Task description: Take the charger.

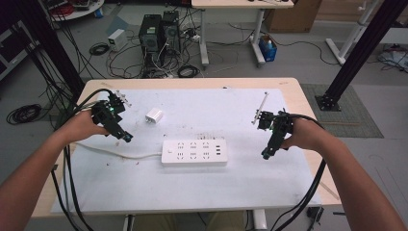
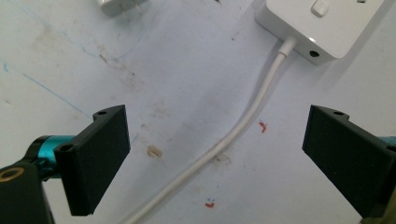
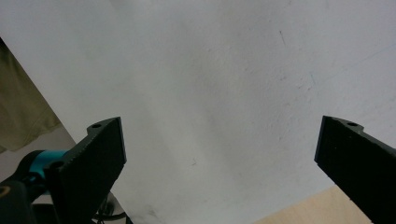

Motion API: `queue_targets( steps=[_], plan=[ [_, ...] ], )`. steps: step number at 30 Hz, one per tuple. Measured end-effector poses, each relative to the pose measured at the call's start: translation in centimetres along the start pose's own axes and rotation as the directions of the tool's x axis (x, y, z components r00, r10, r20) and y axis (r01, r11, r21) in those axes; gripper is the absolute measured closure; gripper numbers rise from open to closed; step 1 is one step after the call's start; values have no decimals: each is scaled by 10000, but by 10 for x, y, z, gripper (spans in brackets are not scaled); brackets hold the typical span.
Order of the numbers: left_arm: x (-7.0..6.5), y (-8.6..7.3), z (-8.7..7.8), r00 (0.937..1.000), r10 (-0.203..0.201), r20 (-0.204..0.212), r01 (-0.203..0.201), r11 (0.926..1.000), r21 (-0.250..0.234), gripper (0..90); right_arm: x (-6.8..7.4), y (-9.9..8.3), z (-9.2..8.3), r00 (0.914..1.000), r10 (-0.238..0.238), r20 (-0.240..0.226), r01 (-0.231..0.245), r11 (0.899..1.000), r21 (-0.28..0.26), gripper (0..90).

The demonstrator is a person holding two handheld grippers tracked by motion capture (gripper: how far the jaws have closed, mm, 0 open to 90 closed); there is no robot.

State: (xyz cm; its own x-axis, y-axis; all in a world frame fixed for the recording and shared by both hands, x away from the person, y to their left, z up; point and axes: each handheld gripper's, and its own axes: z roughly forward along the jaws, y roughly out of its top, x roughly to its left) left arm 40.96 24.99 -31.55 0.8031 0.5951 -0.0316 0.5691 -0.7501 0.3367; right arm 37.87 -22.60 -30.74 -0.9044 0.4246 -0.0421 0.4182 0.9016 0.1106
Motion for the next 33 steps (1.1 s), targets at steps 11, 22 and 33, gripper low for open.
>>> queue_targets(
  steps=[11,22,33],
  plan=[
    [3,10,0,9947,-1001,-234,995,9947,-270,76,1,0,-1,9998,181,71,-181,9998,-15,13],
    [24,35,21,9416,-3229,-956,3089,9412,-1365,76,-6,2,0,9993,292,249,-287,9993,-222,13],
    [47,51,62,9124,-3827,-1450,3567,9174,-1765,76,-8,2,0,9988,363,316,-356,9992,-204,13]
  ],
)
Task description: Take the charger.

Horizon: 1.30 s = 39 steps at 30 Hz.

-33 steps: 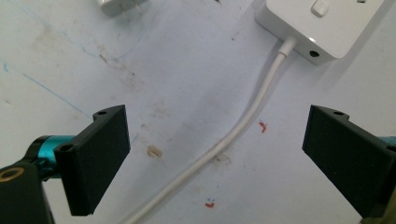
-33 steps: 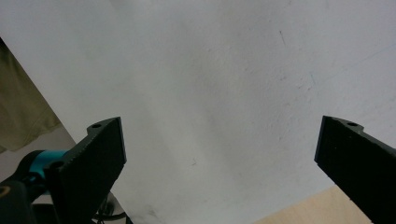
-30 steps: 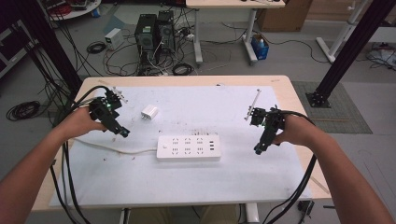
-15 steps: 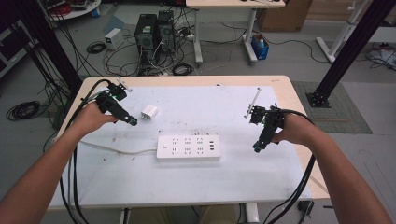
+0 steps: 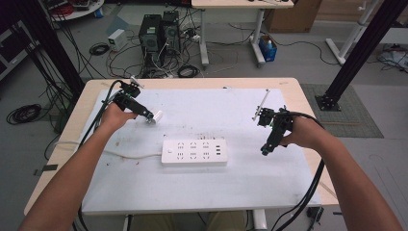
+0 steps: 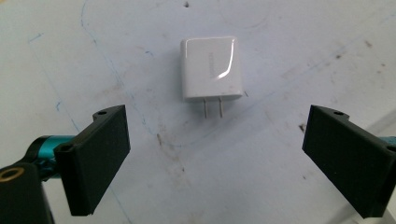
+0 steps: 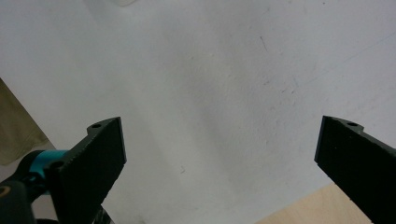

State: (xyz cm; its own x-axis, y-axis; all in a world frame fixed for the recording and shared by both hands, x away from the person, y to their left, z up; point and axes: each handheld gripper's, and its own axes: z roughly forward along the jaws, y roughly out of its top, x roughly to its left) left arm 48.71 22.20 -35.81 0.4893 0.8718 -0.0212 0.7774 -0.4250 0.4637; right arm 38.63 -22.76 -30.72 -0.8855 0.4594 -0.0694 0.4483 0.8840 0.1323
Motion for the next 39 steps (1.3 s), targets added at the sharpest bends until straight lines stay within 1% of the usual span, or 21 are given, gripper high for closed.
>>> queue_targets(
  steps=[2,3,4,10,11,12,13,15,16,19,20,22,23,26,27,29,31,33,34,36,39],
  plan=[
    [1,1,6,10000,-63,6,63,9998,-174,76,2,0,-1,9999,103,0,-103,9999,15,13],
    [1,2,9,9999,-118,-37,117,9995,-282,76,1,0,-1,10000,-5,34,5,10000,-25,13],
    [1,3,12,9998,-177,-58,175,9992,-353,76,2,0,-1,10000,-5,43,5,10000,-10,13],
    [2,5,23,9996,-239,-154,234,9991,-368,76,2,1,0,10000,23,72,-23,10000,37,13],
    [2,5,26,9995,-228,-205,219,9988,-432,76,2,1,0,10000,46,82,-46,10000,44,13],
    [2,5,27,9993,-314,-196,305,9985,-461,76,2,2,1,9999,100,61,-100,9999,54,13],
    [2,6,29,9993,-260,-251,248,9986,-474,76,1,2,1,10000,51,81,-51,10000,56,13],
    [1,6,32,9990,-336,-283,321,9981,-523,76,1,3,2,10000,8,79,-8,10000,68,13],
    [0,6,34,9988,-369,-320,351,9978,-556,76,2,4,2,9999,66,77,-67,9999,107,13],
    [-2,7,40,9982,-395,-441,371,9978,-547,76,2,5,3,10000,-5,84,4,9999,123,13],
    [-2,7,43,9983,-371,-450,350,9982,-479,76,2,5,3,9999,-81,95,81,10000,41,13],
    [-3,8,47,9981,-431,-443,409,9980,-483,76,2,5,3,9999,-81,96,81,10000,33,13],
    [-4,8,50,9979,-489,-429,467,9976,-508,76,2,5,3,10000,35,90,-35,10000,91,13],
    [-5,8,57,9982,-448,-388,426,9975,-564,78,1,3,1,10000,51,75,-51,10000,9,13],
    [-5,7,61,9982,-352,-482,328,9982,-495,85,1,2,1,10000,6,96,-6,10000,-14,13],
    [-6,7,65,9977,-353,-571,332,9988,-369,85,2,1,0,9998,123,133,-123,9999,25,13],
    [-6,7,70,9974,-443,-564,419,9982,-424,85,2,0,0,9998,160,105,-159,9999,-36,13],
    [-7,7,72,9970,-424,-654,394,9982,-459,86,2,-1,-1,9998,136,111,-136,9999,-23,13],
    [-7,7,74,9970,-522,-573,493,9975,-509,87,2,-1,-1,9998,145,106,-145,9999,-11,13],
    [-6,6,76,9972,-501,-547,479,9980,-416,113,2,-1,-1,9999,106,78,-106,9999,30,13],
    [-6,6,78,9969,-573,-540,555,9979,-345,115,2,-1,-1,10000,66,73,-66,10000,33,13]
  ],
)
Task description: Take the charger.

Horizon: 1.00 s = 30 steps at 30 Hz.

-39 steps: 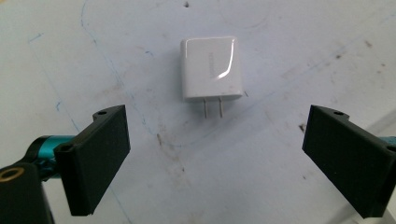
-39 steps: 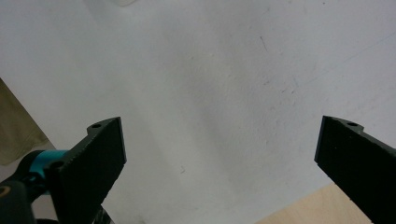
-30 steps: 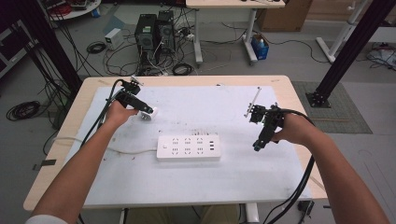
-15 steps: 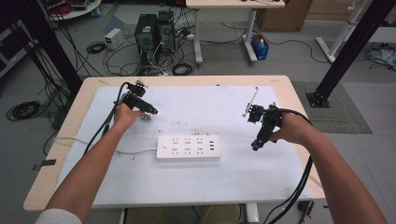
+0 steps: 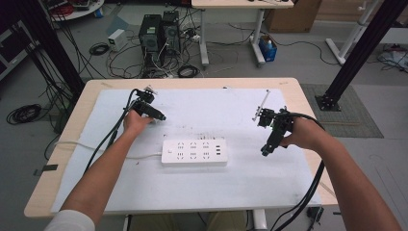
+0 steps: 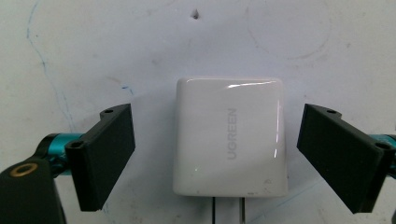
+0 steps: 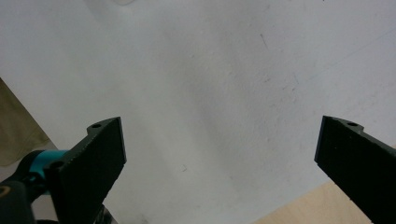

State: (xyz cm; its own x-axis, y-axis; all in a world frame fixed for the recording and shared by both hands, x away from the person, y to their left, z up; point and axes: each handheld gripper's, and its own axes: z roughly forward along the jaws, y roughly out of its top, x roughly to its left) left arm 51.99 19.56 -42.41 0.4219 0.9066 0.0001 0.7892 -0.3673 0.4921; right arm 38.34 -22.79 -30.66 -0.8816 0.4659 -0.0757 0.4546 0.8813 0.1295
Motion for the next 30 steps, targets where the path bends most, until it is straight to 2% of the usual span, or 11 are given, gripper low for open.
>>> queue_targets(
  steps=[10,15,17,20,24,25,30],
  plan=[
    [2,-1,2,9999,30,146,-30,10000,27,174,0,-1,2,10000,-5,-60,5,10000,-29,13],
    [3,-3,-1,9993,180,324,-173,9996,-214,329,0,-1,1,10000,49,-55,-49,10000,-26,13],
    [2,-3,-1,9991,265,343,-256,9993,-255,346,1,-1,1,9999,146,-53,-146,9999,0,13],
    [1,-3,-2,9983,419,408,-406,9986,-326,413,0,0,2,10000,-7,-60,6,10000,-75,13],
    [1,-4,-3,9983,324,483,-307,9989,-361,425,0,-1,0,9997,228,-93,-229,9997,-115,13],
    [1,-4,-4,9978,453,488,-435,9983,-378,425,-1,-1,0,10000,61,-77,-62,9998,-165,13],
    [1,-3,-12,9957,642,662,-611,9970,-474,425,0,-1,0,9997,224,13,-223,9996,-172,13]
  ],
)
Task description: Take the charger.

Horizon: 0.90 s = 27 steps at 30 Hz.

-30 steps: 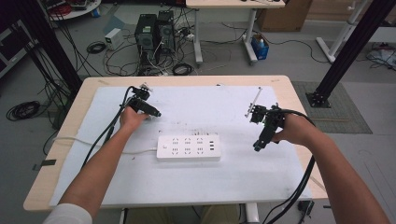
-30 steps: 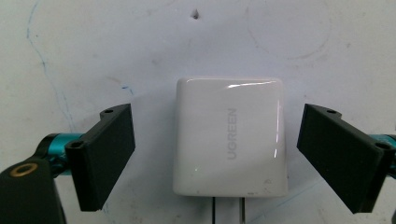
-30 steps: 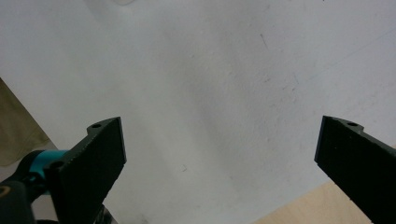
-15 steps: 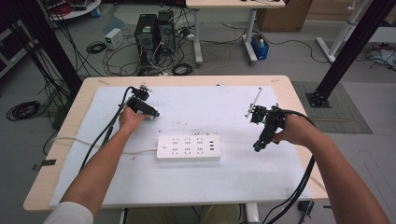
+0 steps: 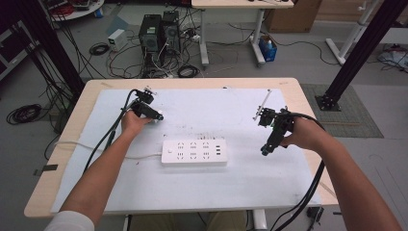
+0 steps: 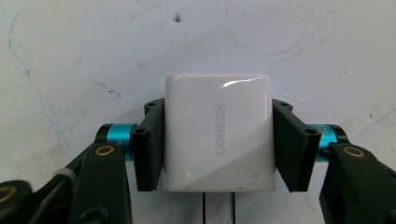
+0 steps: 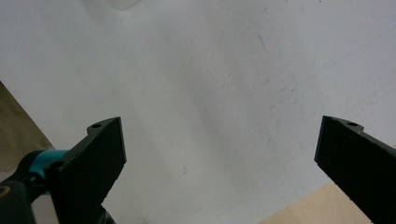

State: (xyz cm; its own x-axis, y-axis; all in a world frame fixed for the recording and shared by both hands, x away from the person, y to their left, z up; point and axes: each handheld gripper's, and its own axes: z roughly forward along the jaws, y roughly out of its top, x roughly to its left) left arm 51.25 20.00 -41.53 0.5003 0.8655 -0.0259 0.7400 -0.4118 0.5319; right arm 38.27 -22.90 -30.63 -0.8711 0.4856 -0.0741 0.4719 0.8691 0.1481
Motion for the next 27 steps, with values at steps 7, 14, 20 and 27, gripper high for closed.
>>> queue_targets(
  steps=[7,14,20,27],
  plan=[
    [-1,3,-29,9986,337,418,-318,9985,-439,426,0,0,-3,9994,309,150,-306,9993,-199,13],
    [-10,0,-60,9803,1652,1079,-1563,9839,-867,426,4,-3,-5,9983,357,467,-337,9985,-422,13],
    [-24,-8,-85,9414,2859,1792,-2635,9546,-1386,426,7,-5,-8,9936,902,681,-836,9921,-937,13],
    [-36,-19,-107,8885,3938,2357,-3630,9172,-1639,426,13,-7,-7,9944,872,598,-806,9912,-1055,13]
  ],
)
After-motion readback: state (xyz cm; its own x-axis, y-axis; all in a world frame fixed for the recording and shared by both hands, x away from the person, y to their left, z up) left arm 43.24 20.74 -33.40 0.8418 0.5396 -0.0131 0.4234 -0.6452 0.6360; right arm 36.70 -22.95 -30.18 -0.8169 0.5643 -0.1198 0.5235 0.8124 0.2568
